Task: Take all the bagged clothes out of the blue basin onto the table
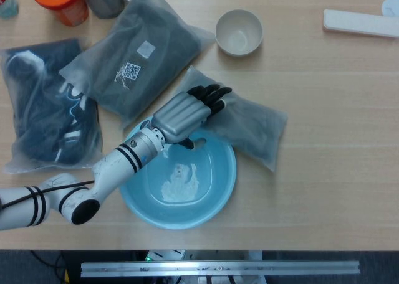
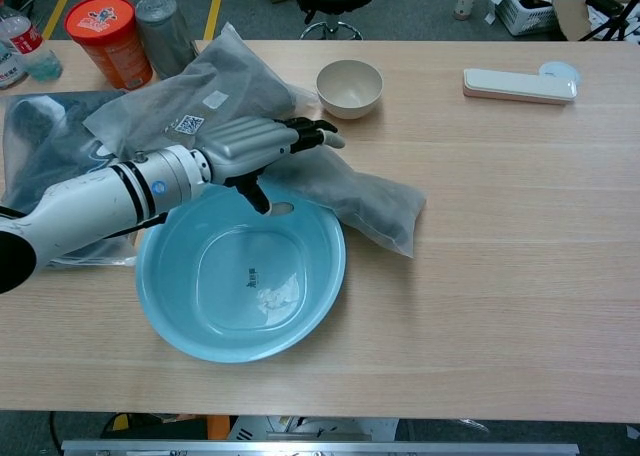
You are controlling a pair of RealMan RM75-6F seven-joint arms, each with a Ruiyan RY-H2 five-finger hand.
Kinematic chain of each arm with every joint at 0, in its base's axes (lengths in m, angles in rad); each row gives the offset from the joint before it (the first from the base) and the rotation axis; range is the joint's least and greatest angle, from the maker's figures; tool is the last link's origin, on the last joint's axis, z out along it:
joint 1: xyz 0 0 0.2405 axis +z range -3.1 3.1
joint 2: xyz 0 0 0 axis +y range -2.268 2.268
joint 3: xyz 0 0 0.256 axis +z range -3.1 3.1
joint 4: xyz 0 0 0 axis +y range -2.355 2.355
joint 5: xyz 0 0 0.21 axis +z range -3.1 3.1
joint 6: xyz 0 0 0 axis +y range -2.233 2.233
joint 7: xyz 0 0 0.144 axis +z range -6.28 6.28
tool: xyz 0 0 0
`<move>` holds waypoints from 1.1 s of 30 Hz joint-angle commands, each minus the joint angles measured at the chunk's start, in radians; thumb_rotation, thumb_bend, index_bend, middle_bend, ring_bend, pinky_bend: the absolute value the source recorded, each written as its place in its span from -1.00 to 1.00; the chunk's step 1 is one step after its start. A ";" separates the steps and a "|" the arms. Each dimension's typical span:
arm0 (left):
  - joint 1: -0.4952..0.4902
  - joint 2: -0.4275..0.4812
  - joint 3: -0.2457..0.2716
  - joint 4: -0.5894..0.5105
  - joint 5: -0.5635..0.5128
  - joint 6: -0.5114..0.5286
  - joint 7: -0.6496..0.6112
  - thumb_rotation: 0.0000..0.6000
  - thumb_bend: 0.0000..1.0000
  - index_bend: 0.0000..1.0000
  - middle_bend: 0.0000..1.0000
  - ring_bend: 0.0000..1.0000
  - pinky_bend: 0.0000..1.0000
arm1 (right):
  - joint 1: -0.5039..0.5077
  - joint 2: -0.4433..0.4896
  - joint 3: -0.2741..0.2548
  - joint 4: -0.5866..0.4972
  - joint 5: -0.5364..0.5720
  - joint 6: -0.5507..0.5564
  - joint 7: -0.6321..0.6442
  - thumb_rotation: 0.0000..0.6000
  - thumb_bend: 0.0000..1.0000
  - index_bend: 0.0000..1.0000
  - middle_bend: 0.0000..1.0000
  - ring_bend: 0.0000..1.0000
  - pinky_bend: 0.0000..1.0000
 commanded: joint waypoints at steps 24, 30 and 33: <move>0.016 -0.031 -0.050 0.005 -0.025 0.069 -0.115 1.00 -0.43 0.31 0.32 0.06 0.39 | -0.015 0.008 0.004 0.001 -0.003 0.011 0.027 1.00 -0.51 -0.25 0.03 -0.24 0.04; 0.026 0.010 -0.064 -0.057 -0.005 0.085 -0.179 1.00 -0.43 0.35 0.36 0.09 0.42 | -0.015 0.004 0.003 0.003 -0.006 0.008 0.029 1.00 -0.51 -0.25 0.03 -0.24 0.04; 0.031 0.018 -0.074 -0.077 0.013 0.105 -0.218 1.00 -0.43 0.35 0.36 0.09 0.43 | -0.014 0.003 0.003 0.002 -0.008 0.008 0.029 1.00 -0.51 -0.25 0.03 -0.24 0.04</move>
